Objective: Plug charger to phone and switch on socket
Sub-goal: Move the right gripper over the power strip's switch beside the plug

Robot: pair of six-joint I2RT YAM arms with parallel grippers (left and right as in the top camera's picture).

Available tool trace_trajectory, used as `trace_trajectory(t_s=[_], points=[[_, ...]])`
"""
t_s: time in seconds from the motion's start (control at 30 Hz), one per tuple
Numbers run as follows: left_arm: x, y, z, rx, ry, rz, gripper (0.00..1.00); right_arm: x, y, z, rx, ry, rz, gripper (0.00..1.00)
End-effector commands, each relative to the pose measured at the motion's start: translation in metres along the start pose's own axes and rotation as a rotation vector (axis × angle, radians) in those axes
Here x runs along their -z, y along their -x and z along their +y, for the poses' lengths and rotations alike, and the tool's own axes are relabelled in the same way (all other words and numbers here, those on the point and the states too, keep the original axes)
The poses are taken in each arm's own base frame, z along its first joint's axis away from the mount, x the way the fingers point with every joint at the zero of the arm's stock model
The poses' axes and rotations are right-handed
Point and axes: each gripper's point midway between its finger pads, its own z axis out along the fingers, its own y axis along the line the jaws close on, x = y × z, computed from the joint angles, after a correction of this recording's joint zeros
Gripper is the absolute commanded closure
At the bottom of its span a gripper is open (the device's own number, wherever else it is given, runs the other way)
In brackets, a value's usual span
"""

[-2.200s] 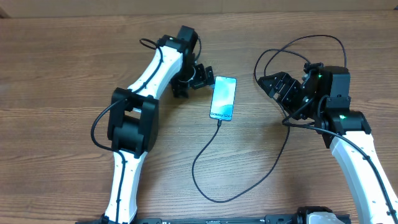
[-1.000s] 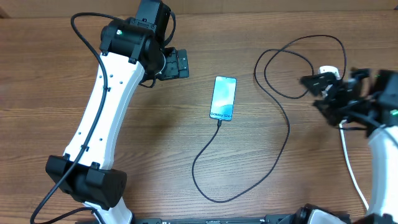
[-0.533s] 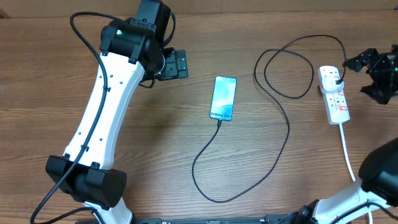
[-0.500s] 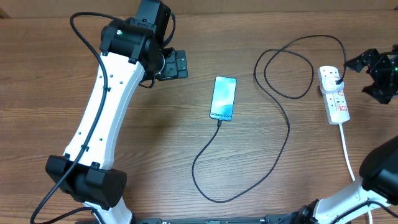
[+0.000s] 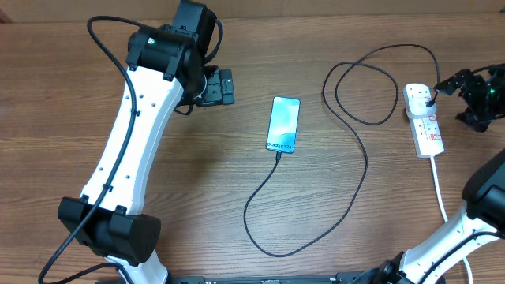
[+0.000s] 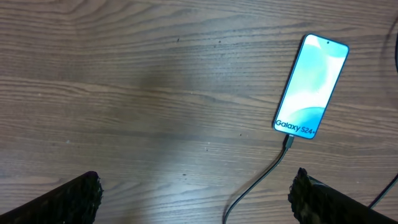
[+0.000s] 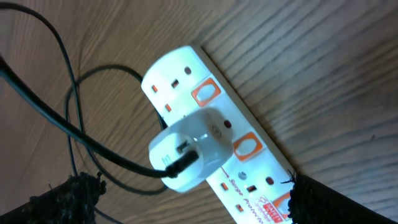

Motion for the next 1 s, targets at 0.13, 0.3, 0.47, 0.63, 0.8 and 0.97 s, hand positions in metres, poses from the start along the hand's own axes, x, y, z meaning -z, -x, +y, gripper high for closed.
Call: trace_trajectory(t_s=[0.13, 0.3, 0.47, 0.63, 0.8, 0.97], points=[[0.010, 0.002, 0.004, -0.006, 0.006, -0.034, 0.00, -0.005, 0.006, 0.003, 0.019, 0.018, -0.003, 0.00], [0.010, 0.002, 0.004, 0.000, 0.007, -0.034, 0.00, -0.020, -0.002, 0.013, 0.060, 0.075, 0.041, 0.00], [0.010, 0.002, 0.004, 0.001, 0.006, -0.034, 0.00, -0.029, -0.008, 0.022, 0.088, 0.085, 0.063, 0.00], [0.010, 0.003, 0.004, 0.001, 0.003, -0.040, 0.00, -0.037, -0.012, 0.024, 0.103, 0.062, 0.072, 0.00], [0.010, 0.004, 0.003, 0.001, 0.002, -0.043, 0.00, -0.047, -0.018, 0.021, 0.100, 0.059, 0.092, 0.00], [0.010, 0.004, 0.003, 0.002, 0.002, -0.043, 0.00, -0.055, -0.020, 0.015, 0.089, 0.049, 0.111, 0.00]])
